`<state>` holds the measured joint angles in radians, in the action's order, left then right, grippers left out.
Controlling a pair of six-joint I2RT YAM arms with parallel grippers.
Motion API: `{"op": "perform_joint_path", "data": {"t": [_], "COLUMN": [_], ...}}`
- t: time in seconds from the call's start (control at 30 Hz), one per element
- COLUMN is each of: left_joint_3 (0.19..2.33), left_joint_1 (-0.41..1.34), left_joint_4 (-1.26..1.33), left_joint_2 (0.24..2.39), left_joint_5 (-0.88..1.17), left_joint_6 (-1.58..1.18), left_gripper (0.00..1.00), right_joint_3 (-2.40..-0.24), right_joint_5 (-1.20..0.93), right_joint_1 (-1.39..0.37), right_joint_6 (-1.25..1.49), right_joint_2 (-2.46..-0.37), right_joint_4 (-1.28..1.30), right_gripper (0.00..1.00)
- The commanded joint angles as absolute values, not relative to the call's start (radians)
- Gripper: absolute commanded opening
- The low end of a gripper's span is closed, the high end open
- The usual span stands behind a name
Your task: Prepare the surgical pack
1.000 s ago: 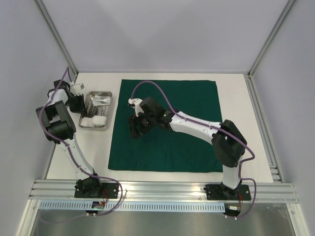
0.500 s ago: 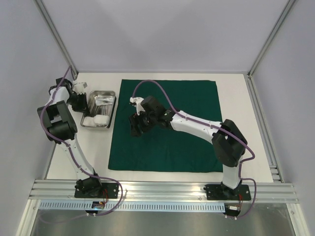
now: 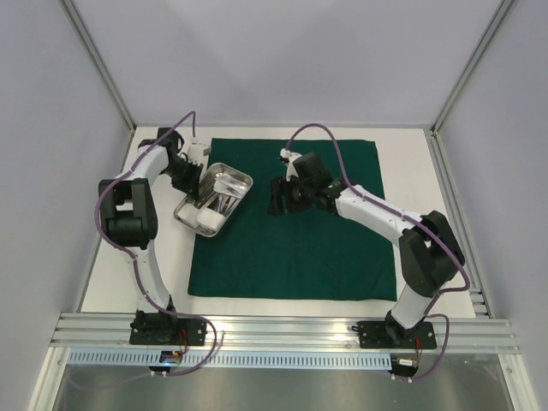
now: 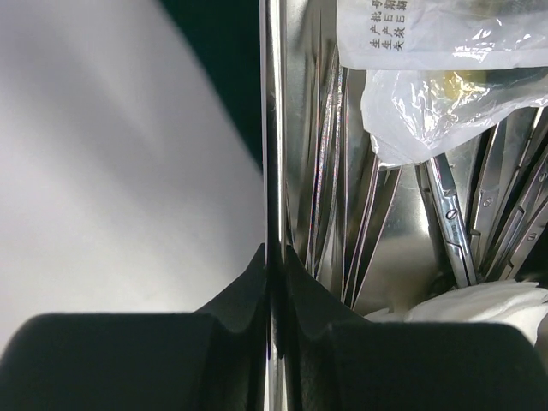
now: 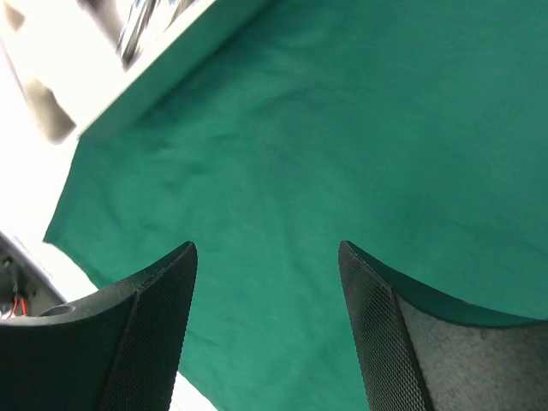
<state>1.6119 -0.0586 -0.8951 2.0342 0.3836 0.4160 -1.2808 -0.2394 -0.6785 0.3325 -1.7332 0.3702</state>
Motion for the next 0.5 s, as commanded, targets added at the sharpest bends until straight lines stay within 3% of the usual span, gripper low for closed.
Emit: {"op": "perform_joint_path", "data": {"t": [0.0,0.27,0.47], "left_joint_3": [1.592,1.506,1.493], "left_joint_1": [0.032,0.253,0.364], "left_joint_4": [-0.933,-0.927,-0.911], "left_joint_2": [1.962,1.971,1.983], "left_joint_5": [0.442,0.411,0.402], "left_joint_6": [0.478,0.617,0.658], "left_gripper": [0.00,0.00,0.00], "right_joint_3": [-1.236,-1.200,-1.184], "right_joint_5": [-0.203,-0.173,-0.218], "right_joint_1": [-0.632,-0.601,-0.589], "right_joint_6": [0.364,0.354,0.388], "right_joint_2": [-1.646,-1.624,-1.675], "right_joint_4": [0.371,0.373,0.322], "right_gripper": [0.69,0.68,0.60]}}
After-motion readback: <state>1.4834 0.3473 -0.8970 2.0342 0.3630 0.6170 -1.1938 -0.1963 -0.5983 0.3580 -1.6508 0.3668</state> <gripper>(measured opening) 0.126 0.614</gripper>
